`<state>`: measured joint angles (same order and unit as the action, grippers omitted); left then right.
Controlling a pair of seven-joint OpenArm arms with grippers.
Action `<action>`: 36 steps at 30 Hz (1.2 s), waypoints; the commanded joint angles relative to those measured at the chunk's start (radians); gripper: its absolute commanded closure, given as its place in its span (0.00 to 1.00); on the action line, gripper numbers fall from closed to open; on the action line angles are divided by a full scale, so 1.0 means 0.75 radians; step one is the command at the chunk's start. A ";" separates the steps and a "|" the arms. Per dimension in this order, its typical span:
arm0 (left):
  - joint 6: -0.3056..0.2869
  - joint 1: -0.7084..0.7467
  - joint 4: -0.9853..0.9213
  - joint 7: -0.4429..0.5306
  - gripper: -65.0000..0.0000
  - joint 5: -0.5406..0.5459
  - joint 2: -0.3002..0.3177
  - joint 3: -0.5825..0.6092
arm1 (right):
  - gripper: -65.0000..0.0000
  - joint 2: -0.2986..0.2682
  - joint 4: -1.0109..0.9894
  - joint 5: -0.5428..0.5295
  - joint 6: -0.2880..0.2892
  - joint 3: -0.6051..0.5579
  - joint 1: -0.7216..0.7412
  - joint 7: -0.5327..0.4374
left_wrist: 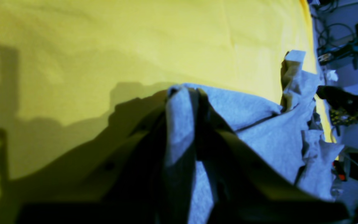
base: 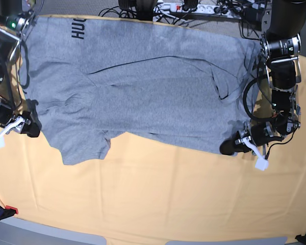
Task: Layout the t-shirt on the table in an organized manner, then fold the t-shirt properly
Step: 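Grasp the hem corners with both grippers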
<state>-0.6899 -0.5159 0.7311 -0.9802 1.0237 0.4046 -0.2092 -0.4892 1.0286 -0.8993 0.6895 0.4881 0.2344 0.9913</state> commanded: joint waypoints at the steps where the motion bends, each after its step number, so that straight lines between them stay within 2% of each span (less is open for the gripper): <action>1: -0.011 -0.044 0.018 0.018 1.00 0.028 0.022 -0.006 | 0.44 -0.031 -0.029 -0.038 0.011 0.007 0.048 -0.016; 5: -0.011 -0.044 0.018 0.018 1.00 0.028 0.022 -0.006 | 0.44 -0.027 -0.156 -0.106 0.011 0.007 0.072 -0.004; 11: -0.011 -0.041 0.018 0.018 1.00 0.033 0.022 -0.006 | 0.44 0.024 -0.158 -0.107 0.011 -0.017 0.068 0.066; 19: -0.011 -0.040 0.018 0.018 1.00 0.033 0.022 -0.006 | 0.46 0.035 -0.157 -0.129 0.011 -0.159 0.078 0.069; 22: -0.011 -0.041 0.018 0.019 1.00 0.033 0.022 -0.006 | 0.61 0.035 -0.157 -0.127 0.011 -0.181 0.096 0.065; 27: -0.011 -0.041 0.018 0.019 1.00 0.034 0.022 -0.006 | 0.99 0.035 -0.157 -0.126 0.011 -0.180 0.147 0.066; 36: -0.011 -0.045 0.018 0.026 1.00 0.044 0.022 -0.006 | 1.00 0.035 -0.157 -0.117 0.011 -0.180 0.213 0.069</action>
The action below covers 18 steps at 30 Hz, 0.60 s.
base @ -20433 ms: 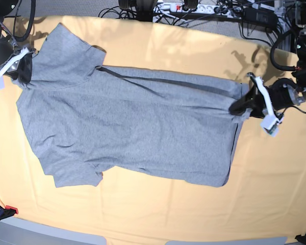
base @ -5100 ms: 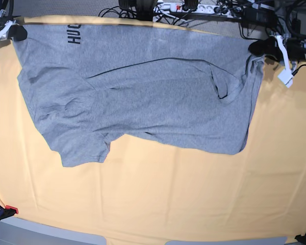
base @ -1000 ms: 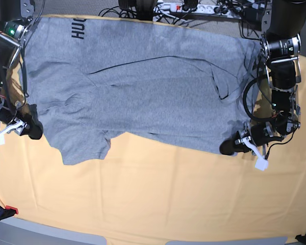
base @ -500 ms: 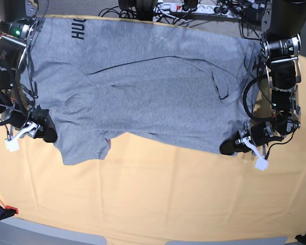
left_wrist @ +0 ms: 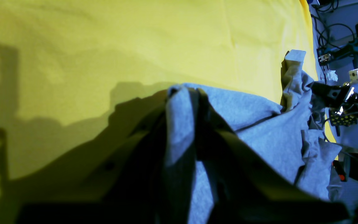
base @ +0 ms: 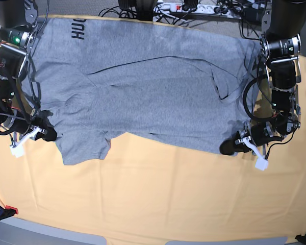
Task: Layout the t-shirt on the table in an organized manner, then fold the t-shirt properly
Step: 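Grasp the hem corners with both grippers, then fold the hem over toward the collar with both grippers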
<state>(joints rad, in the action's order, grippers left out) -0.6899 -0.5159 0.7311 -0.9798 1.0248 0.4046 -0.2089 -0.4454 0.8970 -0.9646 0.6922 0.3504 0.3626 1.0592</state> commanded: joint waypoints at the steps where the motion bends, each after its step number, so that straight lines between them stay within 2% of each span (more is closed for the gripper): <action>1: -0.011 -0.050 0.018 0.033 1.00 0.042 0.022 -0.007 | 1.00 -0.024 0.018 -0.030 0.008 0.004 0.050 -0.023; 4: -0.011 -0.082 0.018 0.044 1.00 0.040 0.022 -0.007 | 1.00 -0.030 0.018 -0.024 0.008 0.004 0.082 -0.026; 9: -0.011 -0.175 0.018 0.054 1.00 0.013 0.022 -0.007 | 1.00 -0.031 0.019 0.181 0.008 0.004 0.139 -0.120; 13: -0.011 -0.245 0.018 0.168 1.00 -0.137 0.022 -0.006 | 1.00 -0.031 0.019 0.275 0.008 0.004 0.172 -0.175; 18: -0.011 -0.296 0.018 0.261 1.00 -0.246 0.021 -0.002 | 1.00 -0.031 0.019 0.286 0.008 0.004 0.207 -0.192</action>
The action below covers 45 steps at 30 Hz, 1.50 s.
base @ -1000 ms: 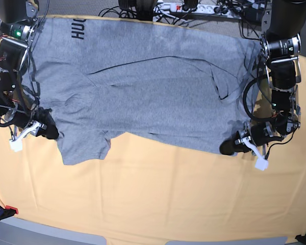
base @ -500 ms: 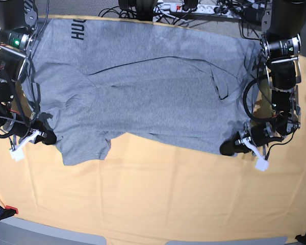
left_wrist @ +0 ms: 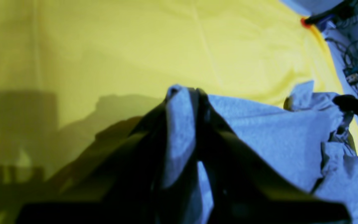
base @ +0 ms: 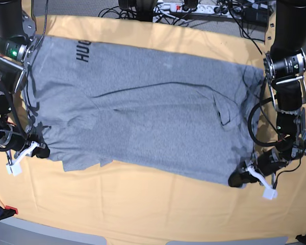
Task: Layout the t-shirt on the table in an organized manner, then fold the t-shirt properly
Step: 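Fold the hem over toward the collar with both grippers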
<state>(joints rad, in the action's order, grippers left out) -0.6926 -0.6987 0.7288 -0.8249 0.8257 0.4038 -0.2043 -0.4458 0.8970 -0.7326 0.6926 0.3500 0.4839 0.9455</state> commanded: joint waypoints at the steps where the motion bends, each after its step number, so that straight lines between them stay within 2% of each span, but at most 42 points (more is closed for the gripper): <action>1: -0.007 -0.056 0.021 0.053 1.00 0.012 0.022 -0.008 | 1.00 -0.030 0.019 -0.023 0.007 0.004 0.055 -0.040; 5: -0.007 -0.058 0.021 0.045 1.00 0.012 0.019 -0.008 | 1.00 -0.031 0.021 -0.026 0.007 0.004 0.081 -0.039; 8: -0.007 -0.058 0.021 -0.022 1.00 0.031 0.014 -0.008 | 1.00 -0.030 0.027 -0.051 0.007 0.004 0.082 0.005; 13: -0.007 -0.058 0.021 -0.238 1.00 0.223 0.013 -0.007 | 1.00 -0.030 0.054 -0.165 0.007 0.004 0.051 0.084; 17: -0.007 -0.050 0.021 -0.410 1.00 0.404 0.012 -0.007 | 1.00 -0.030 0.153 -0.180 0.007 0.004 -0.024 0.120; 20: -0.007 -0.015 0.021 -0.449 1.00 0.476 0.012 -0.007 | 1.00 -0.030 0.302 -0.181 0.007 0.004 -0.125 0.116; 24: -0.007 0.054 0.021 -0.478 1.00 0.499 0.016 -0.007 | 1.00 -0.031 0.522 -0.174 0.007 0.004 -0.262 0.126; 29: -0.007 0.101 0.022 -0.609 1.00 0.709 0.064 -0.008 | 1.00 -0.031 0.714 -0.174 0.007 0.005 -0.389 0.138; 33: -0.007 0.100 0.022 -0.744 1.00 0.877 0.104 -0.008 | 1.00 -0.063 0.784 -0.175 0.007 0.006 -0.438 0.145; 36: -0.007 0.100 0.022 -0.761 1.00 0.877 0.124 -0.008 | 1.00 -0.099 0.793 -0.175 0.007 0.006 -0.457 0.153; 45: -0.007 0.101 0.022 -0.762 1.00 0.877 0.168 -0.008 | 1.00 -0.134 0.793 -0.201 0.007 0.008 -0.472 0.243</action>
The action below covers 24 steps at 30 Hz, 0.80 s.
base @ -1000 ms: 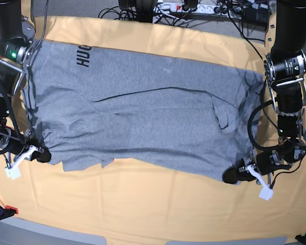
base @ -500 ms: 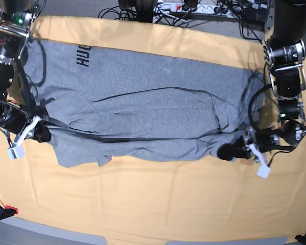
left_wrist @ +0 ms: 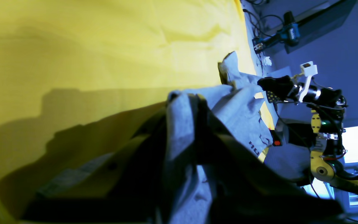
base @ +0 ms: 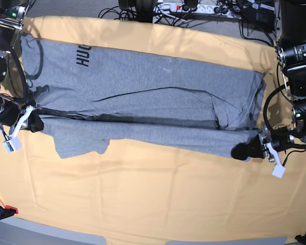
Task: Layout the t-shirt on the table in an organized manner, then fold the t-shirt properly
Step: 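Fold the hem over toward the collar with both grippers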
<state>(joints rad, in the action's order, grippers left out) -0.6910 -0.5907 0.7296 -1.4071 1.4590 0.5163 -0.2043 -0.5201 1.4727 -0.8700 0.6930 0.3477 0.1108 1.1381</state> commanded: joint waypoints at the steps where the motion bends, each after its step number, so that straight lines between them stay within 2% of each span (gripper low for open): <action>1: -0.009 -0.044 0.021 0.014 1.00 0.033 0.018 -0.008 | 1.00 -0.041 0.025 -0.045 0.007 0.011 0.026 -0.012; 5: -0.009 -0.044 0.021 0.014 1.00 0.033 0.018 -0.008 | 1.00 -0.066 0.026 -0.172 0.007 0.011 0.026 0.013; 14: -0.009 -0.043 0.021 0.014 1.00 0.033 0.018 -0.005 | 1.00 -0.068 0.026 -0.167 0.007 0.011 0.026 0.132; 20: -0.009 -0.044 0.058 0.014 1.00 0.033 0.033 0.194 | 1.00 -0.068 0.026 -0.166 0.007 0.011 0.025 0.131; 24: -0.009 -0.044 0.115 0.014 1.00 0.033 0.071 0.284 | 1.00 -0.068 0.026 -0.167 0.007 0.010 0.017 0.141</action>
<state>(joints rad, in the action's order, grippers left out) -0.6930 -0.5907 0.7998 -1.4055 1.4593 0.5430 0.0166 -0.5457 1.4734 -0.9810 0.6930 0.3477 0.1062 1.2541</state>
